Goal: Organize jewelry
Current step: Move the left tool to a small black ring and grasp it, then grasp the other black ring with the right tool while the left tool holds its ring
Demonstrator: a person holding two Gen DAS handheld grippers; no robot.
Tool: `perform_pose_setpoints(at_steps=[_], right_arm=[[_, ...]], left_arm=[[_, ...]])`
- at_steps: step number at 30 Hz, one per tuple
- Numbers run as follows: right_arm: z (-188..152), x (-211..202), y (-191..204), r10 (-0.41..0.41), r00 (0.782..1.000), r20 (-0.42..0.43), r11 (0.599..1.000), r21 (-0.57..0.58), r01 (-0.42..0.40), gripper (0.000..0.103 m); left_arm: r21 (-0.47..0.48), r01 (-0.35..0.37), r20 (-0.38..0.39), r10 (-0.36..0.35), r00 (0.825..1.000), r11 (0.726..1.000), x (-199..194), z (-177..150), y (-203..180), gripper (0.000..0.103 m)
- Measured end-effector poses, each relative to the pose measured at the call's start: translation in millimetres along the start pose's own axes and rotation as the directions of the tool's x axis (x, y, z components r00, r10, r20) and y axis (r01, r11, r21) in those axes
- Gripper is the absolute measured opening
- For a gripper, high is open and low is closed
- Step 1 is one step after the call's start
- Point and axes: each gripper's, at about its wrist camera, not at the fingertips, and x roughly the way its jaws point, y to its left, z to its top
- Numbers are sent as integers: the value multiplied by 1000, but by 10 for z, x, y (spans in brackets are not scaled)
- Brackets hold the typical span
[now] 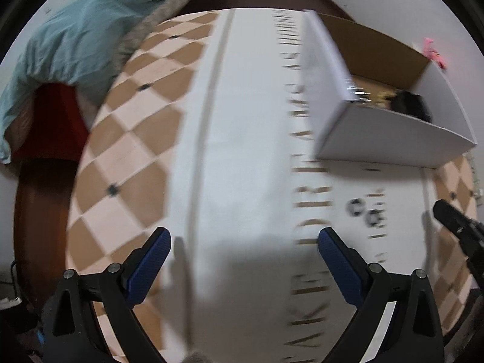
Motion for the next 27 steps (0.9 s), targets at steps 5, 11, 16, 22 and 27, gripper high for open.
perform_pose_setpoints(at_steps=[5,11,16,22,27], right_arm=[[-90,-58,-311,-67,998,-9,995,70,67,1],[-136,-105,-537,-132,991,-2,985,108,131,2],[-120,-143,-587,-164,986,12,979,121,161,3],[-92,-178,-635,-170,985,24,976,139,165,3],[-100,-217,-615,-165,986,33,977,143,159,3]], left_arm=[[11,106,1,-106,994,994,-24,18,-329,99],[69,124,37,-127,991,990,-85,-20,-654,93],[125,91,58,-99,993,988,-61,-17,-829,52],[156,109,88,-124,988,982,-47,23,-803,9],[150,121,104,-137,985,981,-89,21,-733,9]])
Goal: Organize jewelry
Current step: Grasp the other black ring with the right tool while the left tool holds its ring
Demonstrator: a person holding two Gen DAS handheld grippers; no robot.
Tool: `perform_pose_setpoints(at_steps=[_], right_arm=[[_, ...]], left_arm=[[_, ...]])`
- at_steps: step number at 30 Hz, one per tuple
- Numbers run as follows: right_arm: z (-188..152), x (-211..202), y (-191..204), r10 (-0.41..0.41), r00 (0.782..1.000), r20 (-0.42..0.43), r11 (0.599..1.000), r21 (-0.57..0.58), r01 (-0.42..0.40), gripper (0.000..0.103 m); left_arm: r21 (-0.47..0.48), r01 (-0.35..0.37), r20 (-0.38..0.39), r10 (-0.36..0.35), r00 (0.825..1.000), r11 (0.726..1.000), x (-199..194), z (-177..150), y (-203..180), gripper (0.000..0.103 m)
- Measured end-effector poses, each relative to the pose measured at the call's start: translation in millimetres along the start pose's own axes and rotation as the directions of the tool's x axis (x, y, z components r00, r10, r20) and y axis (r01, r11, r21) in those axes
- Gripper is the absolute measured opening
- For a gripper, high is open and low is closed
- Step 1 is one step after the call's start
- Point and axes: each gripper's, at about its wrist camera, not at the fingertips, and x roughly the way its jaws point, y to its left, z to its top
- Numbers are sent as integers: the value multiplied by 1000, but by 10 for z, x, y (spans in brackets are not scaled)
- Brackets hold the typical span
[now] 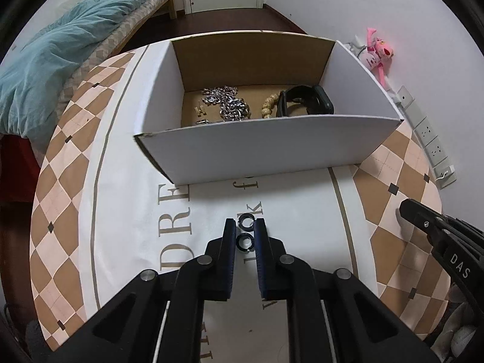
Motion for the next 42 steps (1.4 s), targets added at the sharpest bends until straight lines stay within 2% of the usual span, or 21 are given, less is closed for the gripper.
perform_pose_setpoints(at_steps=[6,7,10,11,14,19,23,29,31,33,34,36,42], right_arm=[[3,-20,105,27,1000,-7,999,-18,-28,3],[1,-17,127,30,999,-10,999,-22,-31,8],[-9,-5,252,56,998,-16,998,-36,-56,35],[-13,-1,297,64,998,-17,997,-39,-65,37],[-16,12,462,97,995,-19,993,-59,-98,37],[-23,59,988,133,991,-2,978,-163,-131,37],[-57,170,1388,120,993,1,960,-256,-116,37],[-131,411,1658,71,997,-22,942,-326,-74,37],[-138,423,1689,58,998,2,937,-346,-53,35],[-157,431,1725,25,999,28,929,-370,-13,22],[-154,431,1724,23,999,32,928,-372,-10,10],[-143,431,1701,21,999,29,929,-370,-8,0],[-142,305,1513,64,998,28,948,-315,-52,0]], left_arm=[[-30,-6,34,7,999,1000,-212,-15,213,9],[-38,-10,36,11,999,999,-235,-26,269,9],[-70,-31,31,34,999,997,-279,-73,486,9],[-84,-39,27,41,999,996,-280,-100,569,9],[-120,-62,5,63,998,991,-234,-167,783,9],[-163,-104,-29,101,995,981,-134,-252,1050,9],[-201,-121,-44,114,993,972,-107,-296,1228,9],[-226,-133,-45,127,991,965,-143,-324,1360,9],[-230,-135,-46,128,991,964,-151,-340,1383,9],[-231,-138,-49,130,990,963,-153,-358,1400,9],[-231,-138,-50,130,990,963,-151,-364,1404,9],[-231,-137,-50,129,990,963,-154,-369,1406,9],[-232,-118,-40,111,993,966,-202,-352,1367,9]])
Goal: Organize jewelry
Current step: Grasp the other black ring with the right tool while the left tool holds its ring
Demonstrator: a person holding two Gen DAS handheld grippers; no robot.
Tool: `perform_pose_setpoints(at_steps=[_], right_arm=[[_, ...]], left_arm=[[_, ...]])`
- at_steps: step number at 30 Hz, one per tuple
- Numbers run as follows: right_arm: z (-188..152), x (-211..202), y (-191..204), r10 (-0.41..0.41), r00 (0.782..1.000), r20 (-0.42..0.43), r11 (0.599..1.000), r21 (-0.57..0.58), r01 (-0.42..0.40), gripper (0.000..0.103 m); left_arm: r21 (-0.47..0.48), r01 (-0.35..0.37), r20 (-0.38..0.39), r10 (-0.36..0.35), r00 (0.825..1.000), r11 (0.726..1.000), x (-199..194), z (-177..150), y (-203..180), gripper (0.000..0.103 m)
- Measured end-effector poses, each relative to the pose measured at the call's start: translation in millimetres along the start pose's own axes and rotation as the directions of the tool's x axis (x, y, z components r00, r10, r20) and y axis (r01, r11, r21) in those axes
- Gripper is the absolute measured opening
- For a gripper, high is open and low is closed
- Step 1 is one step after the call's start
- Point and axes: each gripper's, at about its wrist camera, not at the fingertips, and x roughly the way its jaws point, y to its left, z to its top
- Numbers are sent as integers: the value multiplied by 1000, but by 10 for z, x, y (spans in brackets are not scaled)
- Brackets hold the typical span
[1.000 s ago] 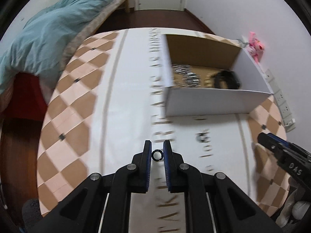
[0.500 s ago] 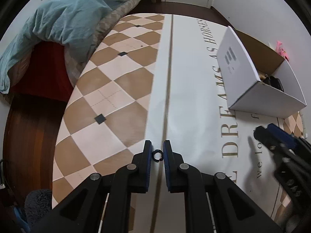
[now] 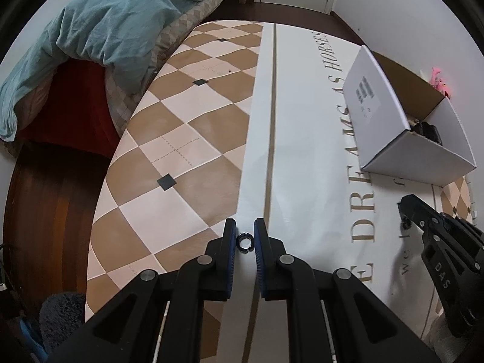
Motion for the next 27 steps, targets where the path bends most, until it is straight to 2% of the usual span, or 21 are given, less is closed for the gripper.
perform_pose_setpoints(at_steps=[11,14,15,16,18,19,27], right_arm=[[154,-696,-647,89,992,93,977,188,-105,0],[217,-663,-685,163,986,36,969,181,-166,0],[215,-618,-661,165,986,18,970,179,-166,1],[204,-556,-596,160,987,-3,976,150,-158,4],[147,-456,-493,160,987,-20,981,117,-156,25],[127,-410,-450,163,986,-24,981,112,-159,38],[-40,28,-20,54,996,-77,998,-28,-56,40]], left_arm=[[25,101,55,-103,993,995,-365,143,-278,9],[42,115,67,-118,991,992,-406,208,-377,9],[44,117,68,-119,991,992,-408,216,-394,9],[46,115,68,-118,991,992,-401,222,-407,9],[42,106,62,-108,992,994,-368,212,-397,9],[39,101,59,-103,993,994,-346,205,-377,9],[5,41,15,-41,999,999,-216,10,-107,9]])
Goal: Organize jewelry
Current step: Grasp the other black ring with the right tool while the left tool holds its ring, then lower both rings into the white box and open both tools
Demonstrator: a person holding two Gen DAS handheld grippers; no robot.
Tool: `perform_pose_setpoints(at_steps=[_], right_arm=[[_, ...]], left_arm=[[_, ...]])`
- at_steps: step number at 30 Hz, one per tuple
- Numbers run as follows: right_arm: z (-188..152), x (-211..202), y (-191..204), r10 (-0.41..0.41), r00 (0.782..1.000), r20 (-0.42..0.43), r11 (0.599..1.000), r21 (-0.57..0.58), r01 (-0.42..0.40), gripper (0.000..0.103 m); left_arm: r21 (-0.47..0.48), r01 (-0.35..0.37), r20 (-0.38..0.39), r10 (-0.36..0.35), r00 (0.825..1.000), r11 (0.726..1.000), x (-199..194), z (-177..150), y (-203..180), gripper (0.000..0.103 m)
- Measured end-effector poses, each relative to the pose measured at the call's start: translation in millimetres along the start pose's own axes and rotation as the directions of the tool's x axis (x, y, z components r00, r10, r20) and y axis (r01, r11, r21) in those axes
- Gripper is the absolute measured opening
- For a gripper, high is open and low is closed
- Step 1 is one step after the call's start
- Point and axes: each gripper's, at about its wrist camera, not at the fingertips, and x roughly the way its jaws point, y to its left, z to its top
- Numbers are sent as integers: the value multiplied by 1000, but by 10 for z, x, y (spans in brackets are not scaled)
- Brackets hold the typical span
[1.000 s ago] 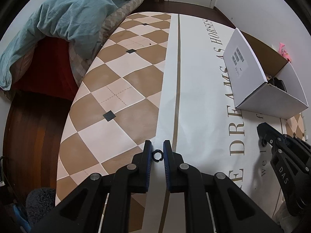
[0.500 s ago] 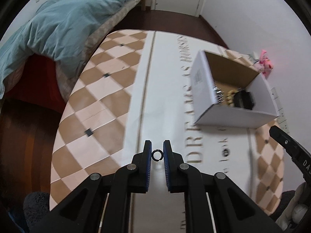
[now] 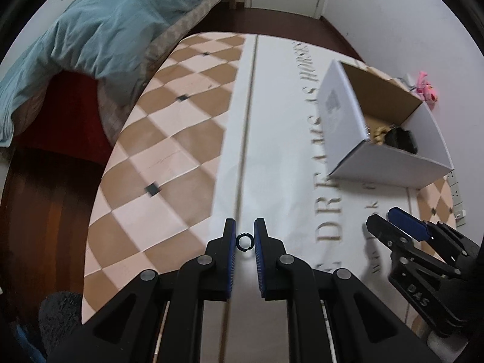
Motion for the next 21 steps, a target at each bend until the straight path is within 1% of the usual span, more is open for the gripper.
perform_pose_setpoints(at_steps=[1,2,4,7,10,12,13,15,17,19,21], right_arm=[[-12,-12,25,-15,1000,20,1000,-15,15,38],[-28,2,62,-41,999,27,999,-33,41,32],[-42,16,85,-58,998,39,997,-54,60,12],[-63,-18,67,-52,998,41,997,-54,55,12],[-64,-124,-61,-19,999,48,1000,5,19,11],[-11,-330,-228,23,997,76,997,74,-28,11],[24,-395,-267,33,996,87,995,91,-41,12],[150,-655,-454,61,989,137,987,140,-80,11],[300,-798,-616,84,984,160,979,171,-111,11],[514,-859,-742,97,980,171,973,190,-130,11],[784,-864,-887,93,981,172,973,192,-126,11]], left_arm=[[-3,-3,-2,3,1000,1000,5,-13,23,9],[-6,-6,-4,6,1000,1000,9,-24,47,9],[-9,-9,-6,9,1000,1000,15,-35,73,9],[-11,-1,-6,1,1000,1000,9,-37,70,9],[-5,19,-1,-19,1000,1000,-39,-12,22,9],[-6,49,5,-49,999,999,-116,33,-33,9],[-7,70,12,-70,997,998,-169,71,-72,9],[-3,122,26,-122,992,993,-280,192,-178,9],[8,183,38,-183,982,983,-383,374,-322,9],[34,223,45,-224,973,974,-442,569,-484,9],[64,262,35,-265,964,963,-450,805,-677,9]])
